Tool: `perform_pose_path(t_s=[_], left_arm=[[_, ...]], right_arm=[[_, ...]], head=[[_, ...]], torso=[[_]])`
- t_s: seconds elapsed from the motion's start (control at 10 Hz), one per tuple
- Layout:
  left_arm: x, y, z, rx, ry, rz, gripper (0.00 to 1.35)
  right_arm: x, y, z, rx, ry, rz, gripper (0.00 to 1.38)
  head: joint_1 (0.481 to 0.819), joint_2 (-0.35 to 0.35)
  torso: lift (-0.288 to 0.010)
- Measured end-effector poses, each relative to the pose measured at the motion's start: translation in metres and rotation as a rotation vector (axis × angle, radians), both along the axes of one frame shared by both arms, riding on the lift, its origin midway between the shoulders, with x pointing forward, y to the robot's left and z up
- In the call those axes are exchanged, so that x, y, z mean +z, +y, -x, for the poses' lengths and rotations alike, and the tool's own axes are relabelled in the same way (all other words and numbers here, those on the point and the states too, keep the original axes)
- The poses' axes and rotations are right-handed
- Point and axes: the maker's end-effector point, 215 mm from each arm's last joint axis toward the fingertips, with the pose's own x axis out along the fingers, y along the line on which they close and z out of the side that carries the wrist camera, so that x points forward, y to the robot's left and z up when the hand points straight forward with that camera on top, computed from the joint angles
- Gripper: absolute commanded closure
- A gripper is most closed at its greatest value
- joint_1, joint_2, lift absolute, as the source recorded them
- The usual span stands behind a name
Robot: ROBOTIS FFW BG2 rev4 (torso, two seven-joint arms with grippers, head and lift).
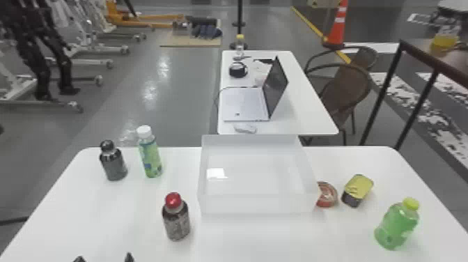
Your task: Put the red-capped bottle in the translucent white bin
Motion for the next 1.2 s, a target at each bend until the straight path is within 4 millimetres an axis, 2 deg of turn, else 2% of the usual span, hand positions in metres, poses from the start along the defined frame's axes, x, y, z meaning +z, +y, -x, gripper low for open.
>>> perform_pose_path(t_s=[0.5, 0.7, 1.2], left_arm=[[0.001, -0.004, -0.002, -0.012, 0.000, -0.003, 0.14], [-0.001, -0.012, -0.007, -0.047, 0.009, -0.003, 0.13], [0.001, -0.047, -0.050, -0.266, 0.020, -0.025, 0.13]], right_arm=[[0.000, 0.000, 0.000, 0.000, 0.001, 0.000, 0.10], [0.000, 0.000, 0.000, 0.000, 0.000, 0.000, 0.10], [0.001, 0.000, -0.002, 0.000, -0.003, 0.001, 0.10]], head=[[0.549, 0.000], [0.549, 0.000], [0.549, 0.000]], torso=[[-0.100], [-0.100], [-0.100]])
